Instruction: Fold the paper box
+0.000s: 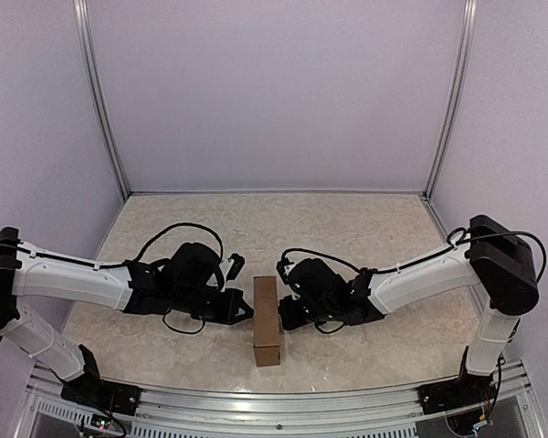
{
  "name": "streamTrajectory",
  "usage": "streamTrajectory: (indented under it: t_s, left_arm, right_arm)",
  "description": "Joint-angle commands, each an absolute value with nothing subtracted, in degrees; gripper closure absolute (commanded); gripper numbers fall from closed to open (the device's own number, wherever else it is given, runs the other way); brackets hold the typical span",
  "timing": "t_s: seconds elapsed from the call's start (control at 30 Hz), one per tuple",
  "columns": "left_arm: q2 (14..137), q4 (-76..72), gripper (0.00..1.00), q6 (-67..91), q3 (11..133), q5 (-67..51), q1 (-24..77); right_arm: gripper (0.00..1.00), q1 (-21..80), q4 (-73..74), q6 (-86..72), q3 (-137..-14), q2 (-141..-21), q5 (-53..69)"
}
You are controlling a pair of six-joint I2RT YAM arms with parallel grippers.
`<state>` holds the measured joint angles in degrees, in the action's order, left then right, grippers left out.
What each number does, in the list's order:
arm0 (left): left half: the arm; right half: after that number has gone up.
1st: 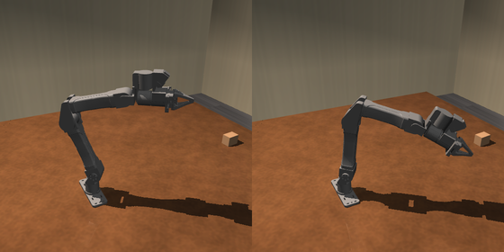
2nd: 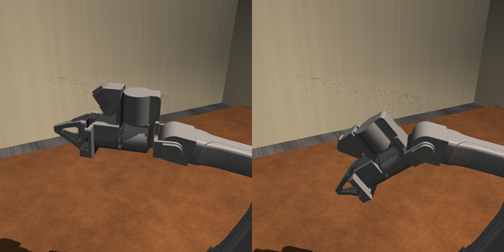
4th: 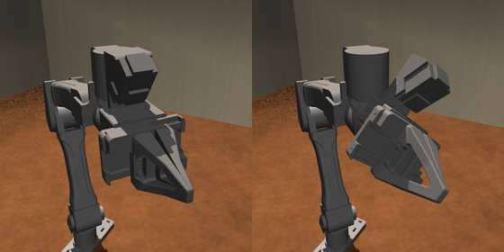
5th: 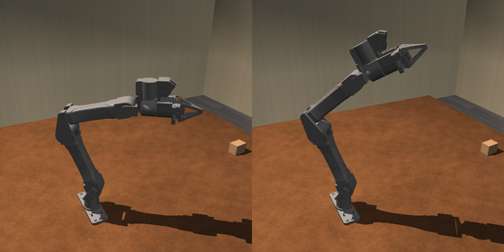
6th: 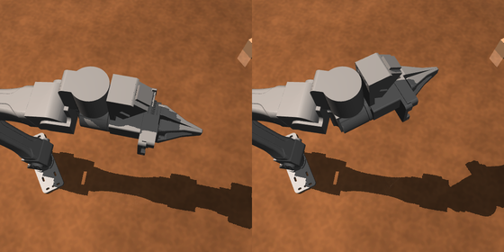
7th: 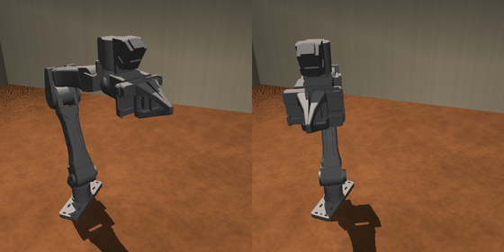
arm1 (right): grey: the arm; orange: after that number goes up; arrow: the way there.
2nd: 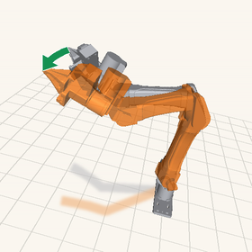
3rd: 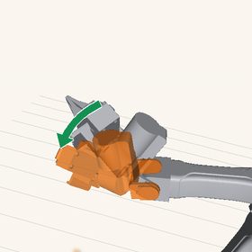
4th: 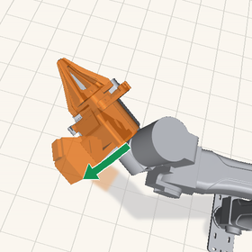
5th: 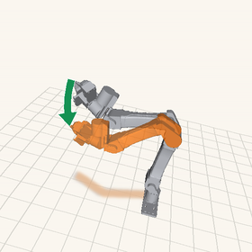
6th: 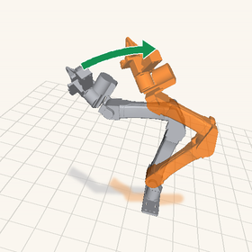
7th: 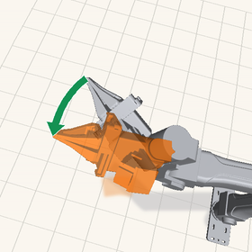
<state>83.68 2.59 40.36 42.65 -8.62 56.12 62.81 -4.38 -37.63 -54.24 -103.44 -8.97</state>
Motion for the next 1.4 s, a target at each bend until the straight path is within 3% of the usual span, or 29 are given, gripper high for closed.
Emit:
streamTrajectory:
  t_s: [0.0,0.33,0.67,0.97,1.37]
  left_arm:
    - [80.65,3.16,1.00,41.98,40.90,-5.72,56.95]
    - [74.74,5.03,1.00,45.00,35.51,-1.09,57.26]
    - [73.71,7.12,1.00,44.16,36.42,-0.18,57.22]
    - [76.36,6.55,1.00,43.08,38.75,-0.78,57.30]
    - [79.89,5.03,1.00,43.07,41.14,-2.11,58.43]
  right_arm:
    - [1.00,62.38,-7.56,-36.15,-59.11,-108.04,-3.83]
    - [1.00,61.96,-7.24,-34.48,-63.98,-112.08,-1.93]
    - [1.00,60.24,-5.09,-32.78,-58.94,-106.53,-3.16]
    - [1.00,59.94,-13.17,-37.19,-50.76,-103.63,10.18]
    - [1.00,59.96,-23.26,-45.90,-48.51,-108.64,16.11]
